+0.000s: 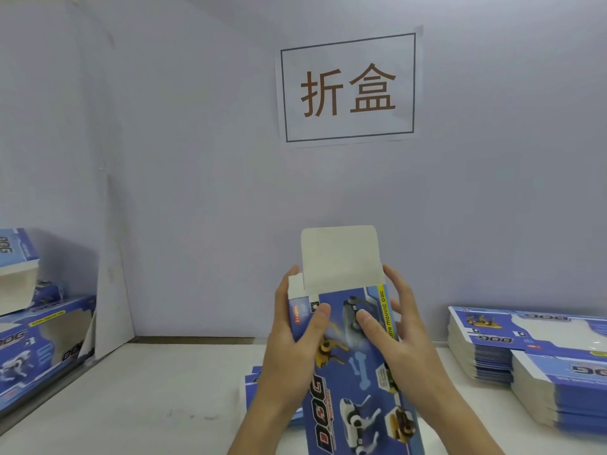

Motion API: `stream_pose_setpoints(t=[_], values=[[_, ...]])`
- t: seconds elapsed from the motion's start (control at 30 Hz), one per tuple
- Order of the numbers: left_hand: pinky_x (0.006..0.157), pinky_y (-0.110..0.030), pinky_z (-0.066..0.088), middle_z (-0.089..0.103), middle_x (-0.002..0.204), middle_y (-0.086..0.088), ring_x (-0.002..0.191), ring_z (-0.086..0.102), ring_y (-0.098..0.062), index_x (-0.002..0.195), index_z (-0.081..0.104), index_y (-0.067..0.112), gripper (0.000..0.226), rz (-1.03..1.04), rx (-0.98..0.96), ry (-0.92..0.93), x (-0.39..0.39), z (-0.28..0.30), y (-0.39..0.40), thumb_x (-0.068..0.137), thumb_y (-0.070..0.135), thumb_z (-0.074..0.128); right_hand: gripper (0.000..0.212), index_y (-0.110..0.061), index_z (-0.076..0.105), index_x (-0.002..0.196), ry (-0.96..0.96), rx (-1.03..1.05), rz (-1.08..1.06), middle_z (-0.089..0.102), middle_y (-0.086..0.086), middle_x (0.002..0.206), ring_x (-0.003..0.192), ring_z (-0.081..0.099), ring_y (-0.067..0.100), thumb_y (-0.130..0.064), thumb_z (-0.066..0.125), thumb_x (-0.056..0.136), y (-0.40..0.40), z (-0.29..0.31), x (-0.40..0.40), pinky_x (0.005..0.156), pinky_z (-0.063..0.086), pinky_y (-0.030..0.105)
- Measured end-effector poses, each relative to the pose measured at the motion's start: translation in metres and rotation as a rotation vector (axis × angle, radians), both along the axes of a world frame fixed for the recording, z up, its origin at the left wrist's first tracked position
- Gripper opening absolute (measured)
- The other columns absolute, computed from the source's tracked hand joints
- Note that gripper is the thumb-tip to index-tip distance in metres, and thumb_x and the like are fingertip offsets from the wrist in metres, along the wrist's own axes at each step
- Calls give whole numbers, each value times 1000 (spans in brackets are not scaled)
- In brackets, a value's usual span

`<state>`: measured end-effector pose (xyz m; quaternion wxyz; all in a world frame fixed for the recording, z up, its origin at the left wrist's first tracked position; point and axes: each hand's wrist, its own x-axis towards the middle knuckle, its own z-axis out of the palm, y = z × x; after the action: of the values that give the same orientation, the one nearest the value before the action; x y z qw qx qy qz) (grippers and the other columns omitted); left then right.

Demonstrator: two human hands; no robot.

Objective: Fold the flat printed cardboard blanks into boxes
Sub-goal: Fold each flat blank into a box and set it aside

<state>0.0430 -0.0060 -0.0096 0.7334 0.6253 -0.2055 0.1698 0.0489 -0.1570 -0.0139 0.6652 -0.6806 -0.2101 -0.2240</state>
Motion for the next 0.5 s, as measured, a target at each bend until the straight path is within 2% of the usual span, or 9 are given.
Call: stream_pose_setpoints(t=[0.07,0.13,0.2,0.23,0.3,0.33,0.37,0.43,0.5], values=[[58,-33,60,75,91,-5,70,74,-28,123,46,56,48,27,-1,-4,0,-1,-2,81,41,62,66,-66,34,135,35,44,62,59,-9,136,123,60,15,-41,65,83,-1,-3,1,90,58,44],[56,-29,59,75,89,1,71,74,-22,126,48,48,47,77,-2,-4,0,-2,-1,81,43,62,63,-62,38,136,54,67,118,62,-8,133,118,64,19,-40,68,85,-1,-5,0,90,57,49],[58,-26,59,75,92,12,76,75,-15,122,54,43,47,163,10,-18,2,-2,2,76,52,62,60,-58,43,134,66,33,122,65,-10,125,107,68,8,-40,75,85,-2,-5,0,84,59,32],[58,-29,59,74,90,8,75,74,-17,116,60,38,46,205,10,-27,2,-1,4,74,58,60,60,-54,47,132,82,12,131,66,-10,122,103,68,4,-39,77,82,-3,-5,0,81,58,26],[57,-44,54,68,79,-16,65,67,-38,97,68,23,47,278,-5,-42,1,0,6,74,62,57,52,-45,56,125,116,-17,174,69,-13,112,97,69,1,-33,73,78,-3,-6,-1,76,56,18],[55,-46,51,64,76,-24,63,62,-47,89,67,15,50,305,-24,-41,1,-1,7,78,62,54,46,-41,58,121,131,-29,188,70,-15,107,95,69,-1,-32,71,77,-3,-7,-2,73,55,16],[54,-44,50,63,73,-26,63,62,-48,85,64,8,53,318,-50,-23,1,-2,7,83,59,52,40,-38,60,118,153,-33,202,70,-14,106,94,70,2,-33,72,79,-2,-6,-4,71,56,17],[53,-33,51,66,70,-22,62,68,-37,80,61,-1,53,331,-72,27,4,-6,8,96,47,45,29,-31,60,113,197,-6,216,72,-10,106,97,71,11,-44,70,88,3,-4,-7,72,57,23],[49,-23,46,61,66,-17,60,64,-28,74,58,-3,45,329,-19,39,7,-11,11,106,25,41,34,-27,63,106,204,26,138,70,-22,96,89,69,-2,-57,55,92,7,-2,-5,68,52,14]])
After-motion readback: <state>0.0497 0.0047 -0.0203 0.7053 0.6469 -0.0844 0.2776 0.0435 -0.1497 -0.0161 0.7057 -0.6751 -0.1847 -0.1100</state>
